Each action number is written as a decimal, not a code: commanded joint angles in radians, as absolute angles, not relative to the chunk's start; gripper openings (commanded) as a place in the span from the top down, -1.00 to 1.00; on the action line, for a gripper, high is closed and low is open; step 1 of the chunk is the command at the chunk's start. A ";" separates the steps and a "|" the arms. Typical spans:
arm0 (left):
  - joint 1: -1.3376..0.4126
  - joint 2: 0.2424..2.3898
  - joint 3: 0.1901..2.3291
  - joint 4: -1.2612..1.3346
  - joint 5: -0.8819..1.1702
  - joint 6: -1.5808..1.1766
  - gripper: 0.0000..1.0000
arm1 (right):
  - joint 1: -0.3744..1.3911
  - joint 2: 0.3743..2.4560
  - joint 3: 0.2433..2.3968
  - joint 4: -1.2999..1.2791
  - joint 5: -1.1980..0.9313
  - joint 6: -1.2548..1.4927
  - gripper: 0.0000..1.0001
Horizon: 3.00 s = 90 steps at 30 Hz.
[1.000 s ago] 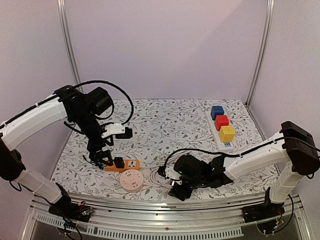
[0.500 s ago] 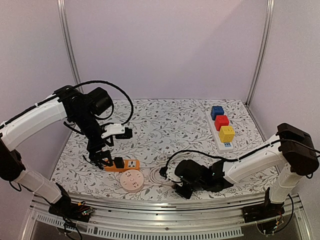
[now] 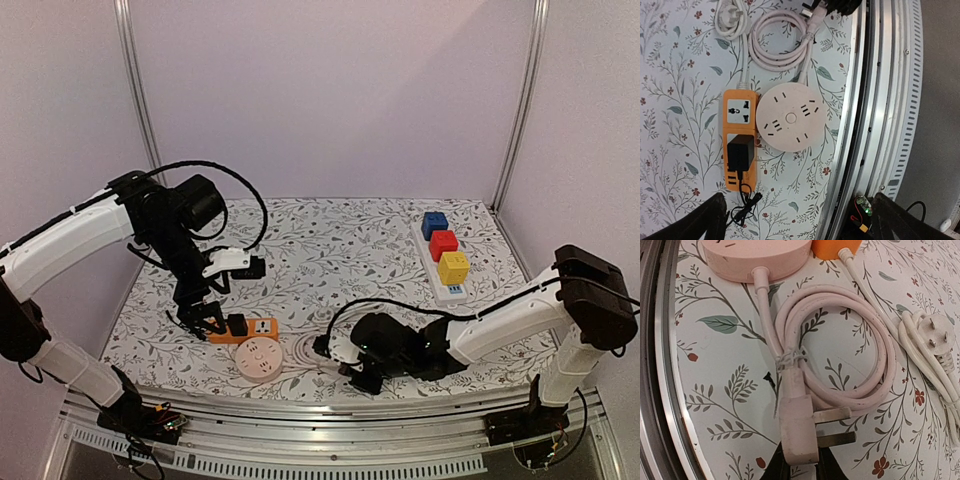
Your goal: Insert the plug
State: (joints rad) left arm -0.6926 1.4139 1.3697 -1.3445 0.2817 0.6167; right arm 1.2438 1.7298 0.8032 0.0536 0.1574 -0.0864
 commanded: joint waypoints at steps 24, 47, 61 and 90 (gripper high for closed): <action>-0.984 1.547 0.805 0.053 0.452 0.494 -0.99 | 1.165 1.476 0.629 0.291 -0.025 -0.306 1.00; -0.983 1.610 0.732 0.127 0.417 0.505 0.96 | 1.163 1.455 0.662 0.290 -0.015 -0.348 1.00; -0.985 1.452 0.835 0.321 0.227 0.223 1.00 | 1.107 1.053 0.679 0.262 0.275 -0.145 -0.68; -1.020 1.439 0.913 0.704 -0.048 0.453 1.00 | 1.096 1.415 0.854 0.889 0.338 0.384 -0.30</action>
